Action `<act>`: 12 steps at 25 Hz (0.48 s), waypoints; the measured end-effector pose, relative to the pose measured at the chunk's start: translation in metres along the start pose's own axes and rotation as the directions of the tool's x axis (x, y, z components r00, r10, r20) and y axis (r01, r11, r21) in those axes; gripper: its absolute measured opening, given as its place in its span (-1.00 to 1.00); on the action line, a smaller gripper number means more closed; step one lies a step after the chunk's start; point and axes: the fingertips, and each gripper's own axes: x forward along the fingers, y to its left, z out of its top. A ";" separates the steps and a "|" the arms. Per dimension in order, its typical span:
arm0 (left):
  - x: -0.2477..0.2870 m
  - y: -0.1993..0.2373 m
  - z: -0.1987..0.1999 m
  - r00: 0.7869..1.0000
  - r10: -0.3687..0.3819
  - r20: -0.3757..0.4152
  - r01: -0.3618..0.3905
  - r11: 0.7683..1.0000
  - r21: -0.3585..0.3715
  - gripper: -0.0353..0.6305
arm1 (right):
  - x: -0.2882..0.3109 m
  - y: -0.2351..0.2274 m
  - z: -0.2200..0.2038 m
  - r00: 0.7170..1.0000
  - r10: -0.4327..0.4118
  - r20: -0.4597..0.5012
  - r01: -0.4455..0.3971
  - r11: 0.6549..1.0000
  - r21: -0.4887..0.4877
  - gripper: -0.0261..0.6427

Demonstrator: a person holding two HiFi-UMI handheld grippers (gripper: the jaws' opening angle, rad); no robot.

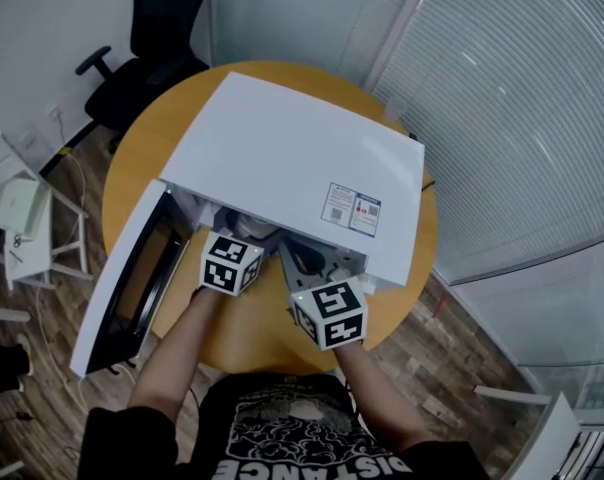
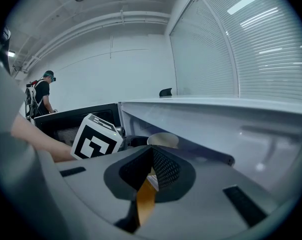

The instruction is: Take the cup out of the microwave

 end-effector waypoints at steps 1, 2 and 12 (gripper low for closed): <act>0.002 0.000 0.000 1.000 -0.004 0.000 0.004 1.000 0.003 0.50 | 0.001 0.000 0.000 1.000 0.001 -0.002 -0.001 1.000 0.001 -0.87; 0.004 0.000 0.001 1.000 -0.008 -0.001 0.008 1.000 0.006 0.50 | 0.001 -0.001 -0.001 1.000 0.002 -0.003 -0.002 1.000 0.002 -0.87; 0.013 0.001 0.001 1.000 -0.009 -0.010 0.009 0.999 0.048 0.50 | 0.002 -0.007 -0.004 1.000 -0.003 -0.010 0.003 1.000 0.012 -0.87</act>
